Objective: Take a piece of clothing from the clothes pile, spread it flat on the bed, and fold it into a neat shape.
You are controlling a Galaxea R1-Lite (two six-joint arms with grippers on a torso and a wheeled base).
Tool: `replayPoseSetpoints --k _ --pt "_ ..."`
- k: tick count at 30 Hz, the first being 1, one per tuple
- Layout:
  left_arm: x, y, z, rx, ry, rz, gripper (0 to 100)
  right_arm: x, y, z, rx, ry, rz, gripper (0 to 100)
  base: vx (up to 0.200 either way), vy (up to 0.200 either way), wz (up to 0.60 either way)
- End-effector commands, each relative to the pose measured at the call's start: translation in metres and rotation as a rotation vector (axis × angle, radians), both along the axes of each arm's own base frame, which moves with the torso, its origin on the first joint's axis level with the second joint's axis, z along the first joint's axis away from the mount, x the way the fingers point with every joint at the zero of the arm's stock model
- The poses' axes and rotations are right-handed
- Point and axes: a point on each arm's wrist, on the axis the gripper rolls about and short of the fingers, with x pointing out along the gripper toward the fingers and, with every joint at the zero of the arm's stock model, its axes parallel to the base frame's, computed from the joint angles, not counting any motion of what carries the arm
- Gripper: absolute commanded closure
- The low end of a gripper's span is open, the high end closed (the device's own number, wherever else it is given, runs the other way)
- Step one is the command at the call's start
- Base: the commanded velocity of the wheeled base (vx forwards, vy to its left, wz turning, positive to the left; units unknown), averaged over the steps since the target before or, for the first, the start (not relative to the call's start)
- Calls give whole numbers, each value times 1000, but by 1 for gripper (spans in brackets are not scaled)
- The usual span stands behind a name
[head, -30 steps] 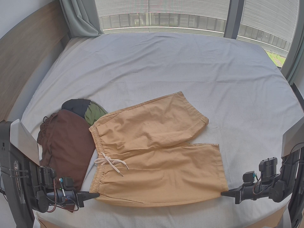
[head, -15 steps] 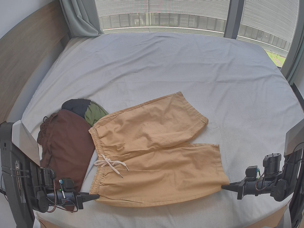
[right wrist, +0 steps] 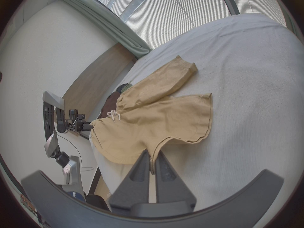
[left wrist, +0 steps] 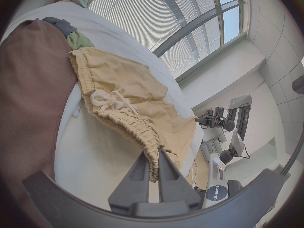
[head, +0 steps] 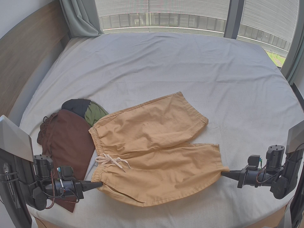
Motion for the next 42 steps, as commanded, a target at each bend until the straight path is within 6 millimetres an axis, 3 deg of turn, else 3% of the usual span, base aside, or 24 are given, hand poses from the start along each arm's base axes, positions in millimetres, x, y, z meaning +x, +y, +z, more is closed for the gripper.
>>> replayPoseSetpoints --k 1,14,28,42 --pt "5 -3 15 -14 -63 -4 100 6 1 16 31 -65 -10 100 0 0 0" --pt "25 -1 27 -61 -103 33 100 9 4 31 66 -108 -12 100 0 0 0" --pt "28 0 33 -68 -122 51 100 6 9 49 90 -172 3 100 0 0 0" --pt "38 10 38 -88 -136 99 100 28 12 68 146 -247 -22 100 0 0 0"
